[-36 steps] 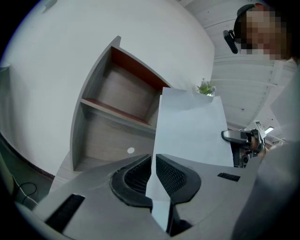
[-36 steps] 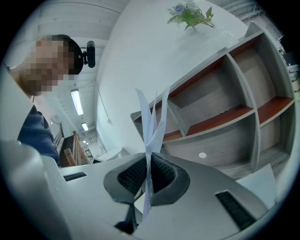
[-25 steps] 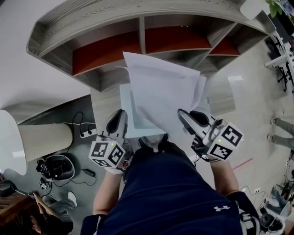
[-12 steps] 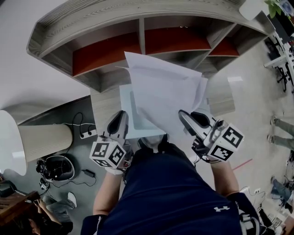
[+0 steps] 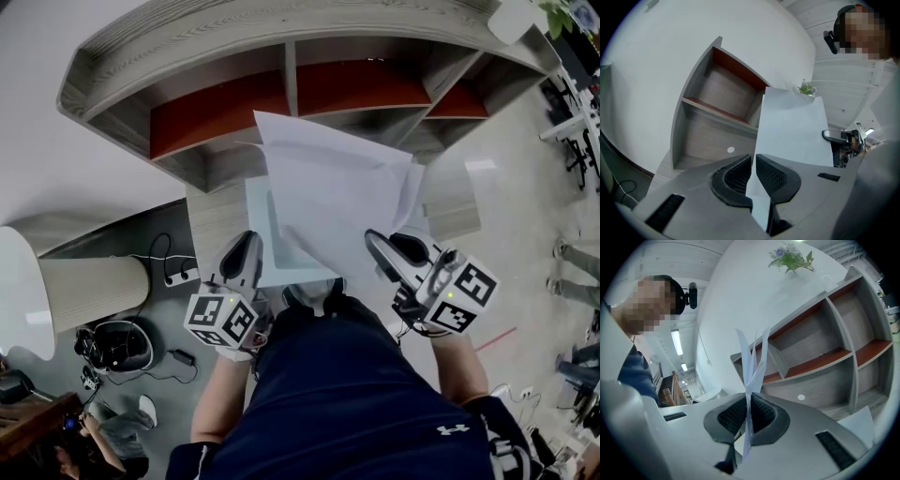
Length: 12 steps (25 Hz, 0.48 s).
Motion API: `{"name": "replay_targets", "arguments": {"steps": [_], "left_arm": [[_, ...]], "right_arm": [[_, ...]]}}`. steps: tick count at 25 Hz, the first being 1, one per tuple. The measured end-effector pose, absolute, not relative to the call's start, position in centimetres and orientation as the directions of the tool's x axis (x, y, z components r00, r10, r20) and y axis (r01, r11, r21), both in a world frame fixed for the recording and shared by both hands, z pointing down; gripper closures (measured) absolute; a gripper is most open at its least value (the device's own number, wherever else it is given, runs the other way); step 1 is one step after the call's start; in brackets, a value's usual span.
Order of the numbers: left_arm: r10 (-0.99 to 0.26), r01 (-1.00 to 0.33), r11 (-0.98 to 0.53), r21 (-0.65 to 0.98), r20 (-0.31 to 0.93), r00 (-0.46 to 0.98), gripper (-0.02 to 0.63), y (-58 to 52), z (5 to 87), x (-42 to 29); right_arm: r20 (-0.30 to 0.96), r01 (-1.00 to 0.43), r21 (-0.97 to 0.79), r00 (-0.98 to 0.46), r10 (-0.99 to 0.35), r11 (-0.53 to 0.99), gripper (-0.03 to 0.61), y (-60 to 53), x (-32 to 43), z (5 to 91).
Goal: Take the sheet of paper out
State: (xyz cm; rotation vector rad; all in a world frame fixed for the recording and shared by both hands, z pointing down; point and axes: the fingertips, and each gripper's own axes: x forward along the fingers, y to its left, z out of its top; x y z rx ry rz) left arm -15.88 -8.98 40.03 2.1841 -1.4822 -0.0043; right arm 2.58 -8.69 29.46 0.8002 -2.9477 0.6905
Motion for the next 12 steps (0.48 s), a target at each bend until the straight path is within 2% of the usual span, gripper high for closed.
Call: {"name": "replay_targets", "arguments": {"steps": [12], "left_arm": [[-0.870,-0.870,-0.285,0.403,0.272,0.411,0.571,-8.92,40.20,-15.72]], "right_arm": [[0.120,-0.478,-0.400,-0.873,-0.472,0.782,0.565,-8.53,2.37,29.63]]}}
